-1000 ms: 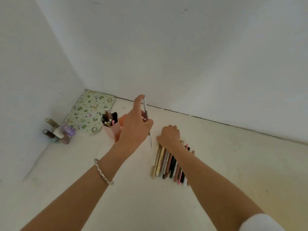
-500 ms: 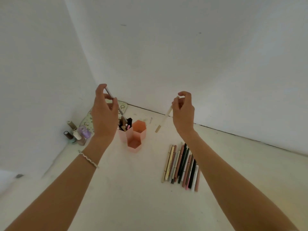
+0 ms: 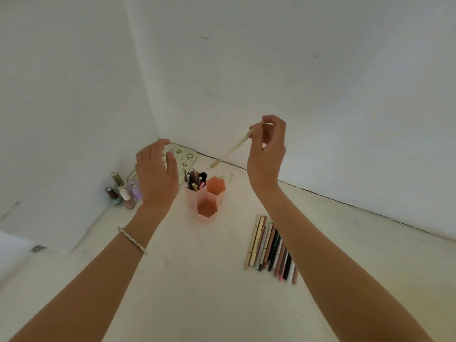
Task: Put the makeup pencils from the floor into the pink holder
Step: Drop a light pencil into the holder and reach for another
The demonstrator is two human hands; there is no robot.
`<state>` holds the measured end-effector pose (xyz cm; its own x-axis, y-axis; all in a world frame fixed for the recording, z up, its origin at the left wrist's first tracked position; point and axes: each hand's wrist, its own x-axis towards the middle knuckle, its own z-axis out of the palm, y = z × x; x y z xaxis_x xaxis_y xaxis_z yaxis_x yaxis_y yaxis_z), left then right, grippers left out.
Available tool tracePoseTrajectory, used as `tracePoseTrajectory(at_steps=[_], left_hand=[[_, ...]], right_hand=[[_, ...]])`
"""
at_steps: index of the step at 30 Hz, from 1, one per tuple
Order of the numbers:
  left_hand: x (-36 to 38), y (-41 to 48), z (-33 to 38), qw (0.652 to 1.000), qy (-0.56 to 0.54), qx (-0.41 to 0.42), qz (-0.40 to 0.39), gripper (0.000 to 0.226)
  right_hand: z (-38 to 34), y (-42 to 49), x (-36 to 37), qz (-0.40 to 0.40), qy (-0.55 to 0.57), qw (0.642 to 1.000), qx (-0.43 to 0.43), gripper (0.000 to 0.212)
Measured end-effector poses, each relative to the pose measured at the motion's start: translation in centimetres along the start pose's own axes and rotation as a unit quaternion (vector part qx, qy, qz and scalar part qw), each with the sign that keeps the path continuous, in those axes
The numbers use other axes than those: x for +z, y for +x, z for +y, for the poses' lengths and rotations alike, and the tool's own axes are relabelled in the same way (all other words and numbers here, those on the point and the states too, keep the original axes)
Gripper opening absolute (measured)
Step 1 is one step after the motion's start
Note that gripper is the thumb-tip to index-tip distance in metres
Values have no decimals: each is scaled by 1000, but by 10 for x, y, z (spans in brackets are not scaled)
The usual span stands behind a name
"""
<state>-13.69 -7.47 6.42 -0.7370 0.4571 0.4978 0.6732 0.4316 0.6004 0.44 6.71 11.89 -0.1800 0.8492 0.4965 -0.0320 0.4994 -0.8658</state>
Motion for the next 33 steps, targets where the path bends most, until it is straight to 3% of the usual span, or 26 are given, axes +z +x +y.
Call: tracePoseTrajectory(at_steps=[5, 15, 18, 21, 24, 27, 29, 31, 33], left_hand=[[-12, 1, 18, 995, -94, -28, -3, 30], [-9, 3, 36, 978, -184, -93, 36, 31], [-7, 1, 34, 974, -191, -114, 41, 30], [-3, -3, 38, 973, -192, -121, 34, 30], [4, -12, 50, 975, -192, -108, 7, 30], [25, -33, 71, 975, -190, -89, -80, 21], [50, -57, 85, 969, -128, -63, -203, 17], [77, -90, 96, 939, -34, -53, -337, 21], [98, -119, 99, 903, 33, -74, -422, 26]], right_hand=[[12, -33, 28, -127, -63, 990, 6, 15], [23, -36, 20, -200, -134, 971, 6, 16], [28, -37, 23, -278, -178, 944, -17, 15], [35, -46, 28, -355, -222, 903, -94, 22], [39, -45, 20, -296, -223, 928, -36, 24], [42, -31, -2, -200, -198, 959, 18, 30], [44, -20, -21, -180, -198, 963, 44, 29], [49, -14, -42, -168, -197, 963, 71, 29], [56, -14, -62, -159, -195, 964, 87, 28]])
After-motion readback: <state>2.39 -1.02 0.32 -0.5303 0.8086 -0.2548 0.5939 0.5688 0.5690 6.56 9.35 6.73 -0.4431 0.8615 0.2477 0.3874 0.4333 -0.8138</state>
